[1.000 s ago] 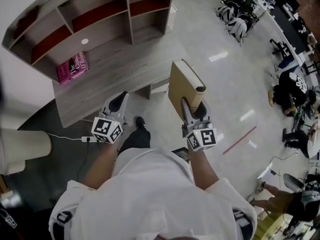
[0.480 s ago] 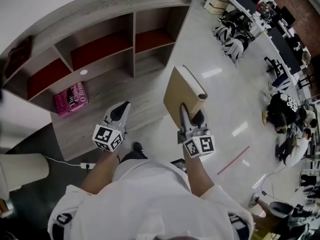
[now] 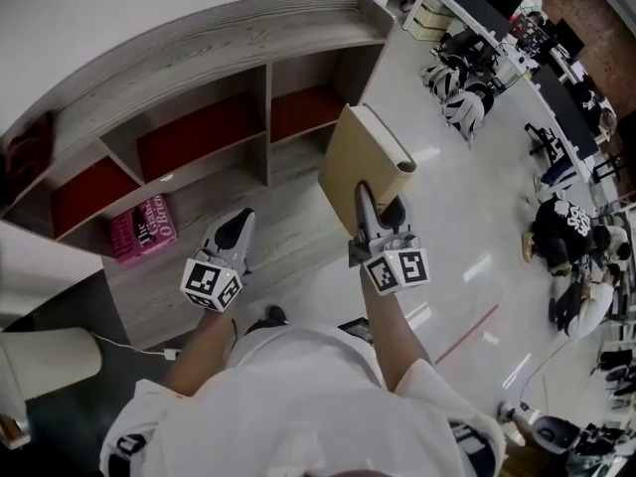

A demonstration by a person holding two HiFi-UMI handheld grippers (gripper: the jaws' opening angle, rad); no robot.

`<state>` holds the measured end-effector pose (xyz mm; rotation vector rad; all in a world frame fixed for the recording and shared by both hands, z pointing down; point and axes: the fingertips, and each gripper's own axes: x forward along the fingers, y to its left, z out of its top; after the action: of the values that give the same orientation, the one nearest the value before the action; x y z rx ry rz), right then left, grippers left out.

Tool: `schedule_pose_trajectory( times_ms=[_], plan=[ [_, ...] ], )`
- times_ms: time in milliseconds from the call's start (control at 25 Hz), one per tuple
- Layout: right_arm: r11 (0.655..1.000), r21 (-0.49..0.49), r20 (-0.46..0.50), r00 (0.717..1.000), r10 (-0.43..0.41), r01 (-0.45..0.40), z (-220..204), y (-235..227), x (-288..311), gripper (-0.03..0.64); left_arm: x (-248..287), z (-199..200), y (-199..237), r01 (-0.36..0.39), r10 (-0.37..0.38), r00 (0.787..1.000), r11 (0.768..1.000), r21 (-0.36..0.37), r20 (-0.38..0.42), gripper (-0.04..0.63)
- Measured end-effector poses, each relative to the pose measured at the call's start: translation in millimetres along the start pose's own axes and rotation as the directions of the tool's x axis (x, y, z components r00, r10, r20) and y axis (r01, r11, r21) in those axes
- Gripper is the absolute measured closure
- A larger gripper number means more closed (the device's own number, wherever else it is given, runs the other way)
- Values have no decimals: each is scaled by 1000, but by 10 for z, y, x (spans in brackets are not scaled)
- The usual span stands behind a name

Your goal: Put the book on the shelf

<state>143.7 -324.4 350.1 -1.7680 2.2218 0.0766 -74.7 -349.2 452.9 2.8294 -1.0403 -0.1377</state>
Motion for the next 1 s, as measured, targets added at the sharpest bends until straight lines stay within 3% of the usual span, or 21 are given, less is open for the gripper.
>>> schedule_pose_trajectory(
  times_ms=[400, 1000],
  plan=[
    [991, 130, 76, 997, 7, -17, -8, -357, 718, 403, 228, 56, 179, -56, 56, 998, 998, 13, 12, 571],
    [963, 261, 74, 996, 47, -65, -322, -900, 1727, 403, 352, 124, 369, -246, 246, 969, 968, 53, 7, 571]
  ],
)
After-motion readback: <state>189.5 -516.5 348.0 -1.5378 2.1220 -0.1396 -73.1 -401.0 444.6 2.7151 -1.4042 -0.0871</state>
